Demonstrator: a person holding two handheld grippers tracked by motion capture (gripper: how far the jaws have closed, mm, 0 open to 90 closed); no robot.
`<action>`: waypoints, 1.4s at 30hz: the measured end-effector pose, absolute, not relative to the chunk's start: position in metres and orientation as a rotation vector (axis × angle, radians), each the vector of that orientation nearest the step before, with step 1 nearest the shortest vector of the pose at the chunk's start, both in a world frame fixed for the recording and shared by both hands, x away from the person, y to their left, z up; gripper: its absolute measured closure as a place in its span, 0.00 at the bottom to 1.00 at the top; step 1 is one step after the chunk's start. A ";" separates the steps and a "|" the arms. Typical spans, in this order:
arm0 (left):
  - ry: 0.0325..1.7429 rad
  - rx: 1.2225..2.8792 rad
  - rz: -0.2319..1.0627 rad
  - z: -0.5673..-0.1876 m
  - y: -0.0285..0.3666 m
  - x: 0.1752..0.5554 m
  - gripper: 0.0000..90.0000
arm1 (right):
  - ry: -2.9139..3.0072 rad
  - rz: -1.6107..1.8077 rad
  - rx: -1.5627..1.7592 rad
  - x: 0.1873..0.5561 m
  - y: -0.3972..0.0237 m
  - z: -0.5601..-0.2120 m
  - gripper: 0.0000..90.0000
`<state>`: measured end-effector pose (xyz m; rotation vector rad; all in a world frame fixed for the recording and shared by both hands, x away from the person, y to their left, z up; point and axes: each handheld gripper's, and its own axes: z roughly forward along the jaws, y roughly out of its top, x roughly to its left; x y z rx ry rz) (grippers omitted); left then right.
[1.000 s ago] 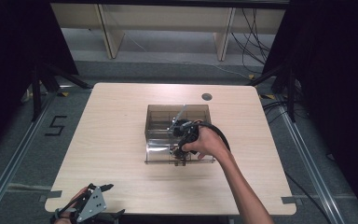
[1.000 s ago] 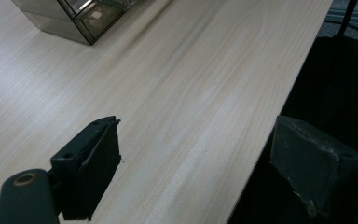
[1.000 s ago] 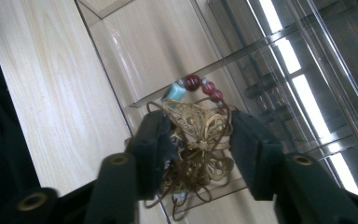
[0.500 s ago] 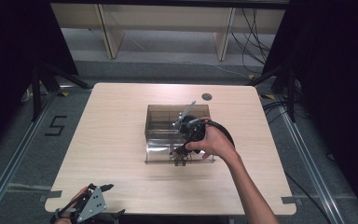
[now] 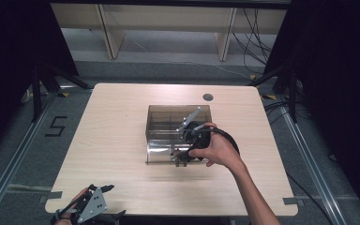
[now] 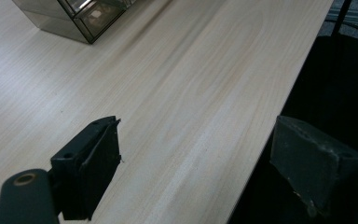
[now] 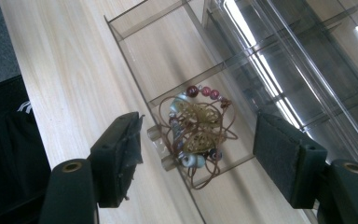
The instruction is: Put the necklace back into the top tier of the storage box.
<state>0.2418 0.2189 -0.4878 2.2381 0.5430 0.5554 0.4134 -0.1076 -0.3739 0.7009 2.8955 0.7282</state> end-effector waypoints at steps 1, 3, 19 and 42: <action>0.545 2.235 0.554 -0.488 0.219 0.242 0.17 | 2.897 0.738 0.686 0.413 -0.109 -0.375 0.37; 0.548 2.233 0.551 -0.488 0.218 0.242 0.17 | 2.889 0.746 0.697 0.411 -0.111 -0.375 0.37; 0.548 2.228 0.571 -0.490 0.218 0.242 0.17 | 2.855 0.804 0.685 0.395 -0.116 -0.380 0.36; 0.551 2.196 0.547 -0.487 0.218 0.240 0.17 | 2.804 0.931 0.685 0.365 -0.126 -0.394 0.36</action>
